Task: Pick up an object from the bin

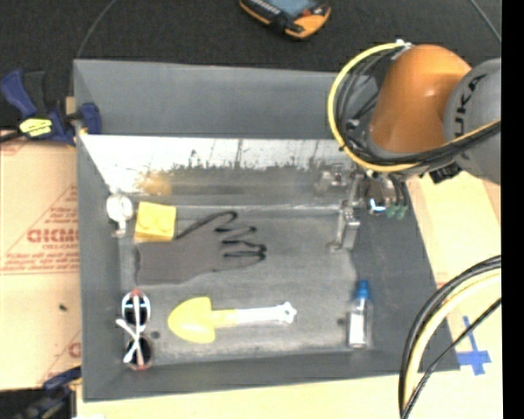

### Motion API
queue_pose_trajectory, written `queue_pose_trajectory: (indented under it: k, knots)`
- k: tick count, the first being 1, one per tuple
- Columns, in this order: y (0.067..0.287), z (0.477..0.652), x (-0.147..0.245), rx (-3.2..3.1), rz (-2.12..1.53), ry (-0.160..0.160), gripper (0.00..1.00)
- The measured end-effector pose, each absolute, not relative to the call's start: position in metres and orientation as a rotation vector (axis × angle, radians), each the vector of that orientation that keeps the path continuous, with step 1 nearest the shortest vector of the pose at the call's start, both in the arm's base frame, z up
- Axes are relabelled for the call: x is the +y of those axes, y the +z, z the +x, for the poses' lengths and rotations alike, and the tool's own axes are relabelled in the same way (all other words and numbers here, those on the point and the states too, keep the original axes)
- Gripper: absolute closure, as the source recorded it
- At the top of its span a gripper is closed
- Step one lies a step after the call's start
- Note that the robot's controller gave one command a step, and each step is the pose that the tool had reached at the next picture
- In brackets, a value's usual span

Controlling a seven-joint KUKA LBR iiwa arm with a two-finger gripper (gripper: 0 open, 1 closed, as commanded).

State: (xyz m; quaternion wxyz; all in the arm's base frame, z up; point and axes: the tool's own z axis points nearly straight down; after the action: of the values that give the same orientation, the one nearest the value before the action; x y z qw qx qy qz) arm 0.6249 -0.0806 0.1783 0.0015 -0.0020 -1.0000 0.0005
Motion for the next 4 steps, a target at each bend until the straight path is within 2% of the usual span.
queue_pose_trajectory:
  k: [1,2,3,4]
  knots:
    - [0.183,0.626,-0.080,-3.146,-0.003,0.003,0.00]
    - [0.083,0.632,0.030,-3.145,0.078,0.002,0.00]
    - [0.105,0.640,0.015,-3.148,0.025,0.001,0.00]
    - [0.100,0.623,0.059,-3.146,0.043,0.000,0.00]
